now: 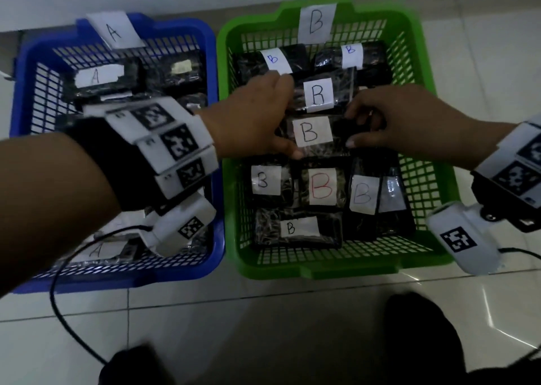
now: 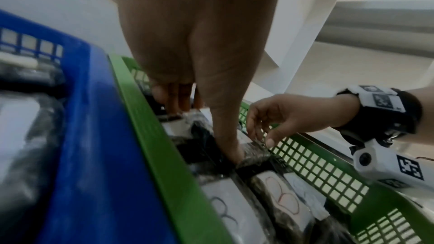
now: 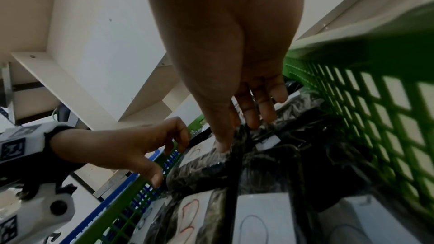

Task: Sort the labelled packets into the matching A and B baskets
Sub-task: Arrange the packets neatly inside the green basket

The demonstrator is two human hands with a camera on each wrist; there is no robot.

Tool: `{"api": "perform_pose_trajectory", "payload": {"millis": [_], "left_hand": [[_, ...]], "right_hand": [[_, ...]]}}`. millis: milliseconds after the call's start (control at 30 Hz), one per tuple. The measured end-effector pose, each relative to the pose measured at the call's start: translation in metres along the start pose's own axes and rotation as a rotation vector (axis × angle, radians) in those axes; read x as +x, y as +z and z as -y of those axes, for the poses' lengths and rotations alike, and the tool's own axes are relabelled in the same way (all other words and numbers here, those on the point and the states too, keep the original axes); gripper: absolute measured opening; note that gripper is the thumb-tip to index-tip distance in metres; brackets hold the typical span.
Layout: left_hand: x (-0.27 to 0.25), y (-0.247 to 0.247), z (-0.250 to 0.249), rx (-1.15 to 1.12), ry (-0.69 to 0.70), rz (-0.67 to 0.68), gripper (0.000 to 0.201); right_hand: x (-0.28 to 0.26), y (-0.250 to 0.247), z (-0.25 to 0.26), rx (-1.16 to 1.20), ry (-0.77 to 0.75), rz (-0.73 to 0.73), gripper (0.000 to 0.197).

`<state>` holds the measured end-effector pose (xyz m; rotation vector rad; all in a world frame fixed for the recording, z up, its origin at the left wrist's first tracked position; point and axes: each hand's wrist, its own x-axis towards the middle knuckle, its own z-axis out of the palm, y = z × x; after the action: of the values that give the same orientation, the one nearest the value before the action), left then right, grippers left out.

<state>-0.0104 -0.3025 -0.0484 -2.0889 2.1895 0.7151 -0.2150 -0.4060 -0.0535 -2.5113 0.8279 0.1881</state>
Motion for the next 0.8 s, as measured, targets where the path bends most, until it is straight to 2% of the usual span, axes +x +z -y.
{"api": "perform_pose_trajectory", "payload": {"millis": [133, 200, 300, 367, 433, 567, 633, 700, 733, 800], "left_hand": [[-0.009, -0.015, 0.022, 0.151, 0.01, 0.21, 0.044], [-0.014, -0.014, 0.024, 0.246, 0.049, 0.264, 0.039], [-0.018, -0.003, 0.016, 0.415, 0.128, 0.261, 0.047], [-0.019, 0.003, 0.01, 0.416, 0.121, 0.259, 0.046], [-0.018, 0.005, 0.008, 0.427, 0.102, 0.234, 0.046], [-0.019, -0.002, 0.006, 0.59, 0.096, 0.185, 0.051], [-0.018, -0.007, 0.0, 0.52, 0.115, 0.105, 0.051], [-0.013, -0.009, -0.007, 0.295, 0.144, 0.036, 0.052], [-0.01, -0.008, -0.011, 0.196, 0.162, 0.035, 0.053], [-0.005, -0.005, -0.017, 0.168, 0.178, 0.071, 0.052]], "right_hand": [[-0.006, 0.003, 0.001, 0.035, 0.033, -0.035, 0.044], [-0.006, 0.006, 0.003, 0.077, 0.039, -0.031, 0.049], [-0.002, 0.012, 0.005, 0.086, 0.055, -0.056, 0.059], [0.002, 0.016, 0.006, 0.136, 0.086, -0.061, 0.062], [0.004, 0.021, 0.007, 0.165, 0.087, -0.061, 0.058], [0.006, 0.024, 0.009, 0.176, 0.1, -0.054, 0.045], [0.007, 0.024, 0.01, 0.187, 0.103, -0.047, 0.043], [0.006, 0.021, 0.012, 0.16, 0.082, -0.05, 0.04], [0.004, 0.017, 0.012, 0.137, 0.077, -0.051, 0.038], [-0.002, 0.007, 0.011, 0.04, 0.081, -0.036, 0.036]]}}
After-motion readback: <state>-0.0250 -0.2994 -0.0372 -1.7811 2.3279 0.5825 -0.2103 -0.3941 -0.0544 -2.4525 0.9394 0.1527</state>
